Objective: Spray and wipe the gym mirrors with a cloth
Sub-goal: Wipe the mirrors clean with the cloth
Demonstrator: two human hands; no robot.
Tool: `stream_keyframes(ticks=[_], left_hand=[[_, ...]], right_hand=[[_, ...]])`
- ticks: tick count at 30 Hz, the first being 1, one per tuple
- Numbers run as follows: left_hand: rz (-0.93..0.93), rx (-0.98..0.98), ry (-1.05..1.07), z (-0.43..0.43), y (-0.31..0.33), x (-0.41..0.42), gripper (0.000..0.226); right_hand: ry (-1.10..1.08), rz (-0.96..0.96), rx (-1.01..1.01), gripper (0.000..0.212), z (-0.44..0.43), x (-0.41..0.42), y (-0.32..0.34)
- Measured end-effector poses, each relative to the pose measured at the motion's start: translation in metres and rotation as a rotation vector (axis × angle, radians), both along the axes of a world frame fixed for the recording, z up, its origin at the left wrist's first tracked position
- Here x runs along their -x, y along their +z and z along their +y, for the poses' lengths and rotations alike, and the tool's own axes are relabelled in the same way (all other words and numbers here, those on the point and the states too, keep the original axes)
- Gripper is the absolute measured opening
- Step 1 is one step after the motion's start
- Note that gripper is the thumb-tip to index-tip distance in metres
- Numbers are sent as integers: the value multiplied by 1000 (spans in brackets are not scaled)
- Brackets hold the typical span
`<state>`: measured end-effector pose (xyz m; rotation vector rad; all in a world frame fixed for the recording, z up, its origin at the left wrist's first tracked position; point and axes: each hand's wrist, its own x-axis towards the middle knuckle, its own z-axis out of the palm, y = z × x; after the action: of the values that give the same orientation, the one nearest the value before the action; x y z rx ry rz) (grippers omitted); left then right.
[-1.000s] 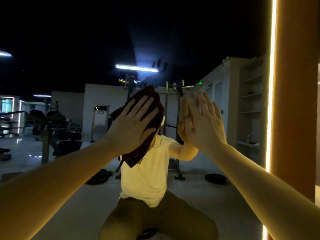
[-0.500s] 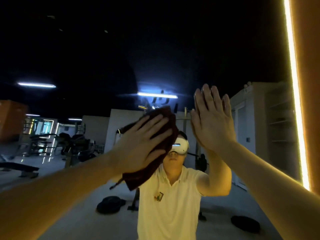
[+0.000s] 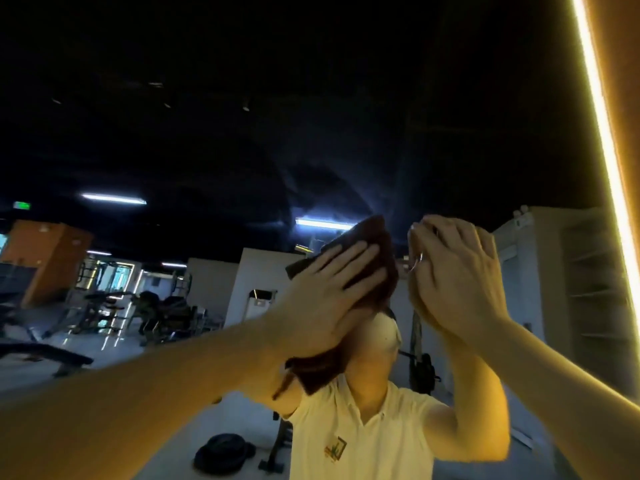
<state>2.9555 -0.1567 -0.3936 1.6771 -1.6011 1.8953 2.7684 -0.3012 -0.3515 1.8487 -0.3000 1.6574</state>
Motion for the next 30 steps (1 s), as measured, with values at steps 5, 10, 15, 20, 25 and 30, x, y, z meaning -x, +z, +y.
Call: stream_keyframes(ticks=[5, 10, 15, 20, 25, 30], left_hand=[[154, 138, 132, 52, 99, -47, 69], [664, 572, -7, 23, 148, -20, 63], [311, 246, -94, -33, 81, 43, 64], [161, 140, 62, 24, 115, -12, 65], [551, 519, 114, 40, 140, -35, 62], [542, 522, -22, -23, 131, 33, 60]], right_hand=[[-170, 70, -92, 67, -10, -15, 17], [-196, 62, -92, 67, -16, -19, 14], [-132, 56, -85, 65, -16, -18, 12], [-108, 58, -104, 69, -13, -18, 12], [-141, 23, -79, 66, -18, -23, 12], [-83, 50, -88, 66, -14, -21, 14]])
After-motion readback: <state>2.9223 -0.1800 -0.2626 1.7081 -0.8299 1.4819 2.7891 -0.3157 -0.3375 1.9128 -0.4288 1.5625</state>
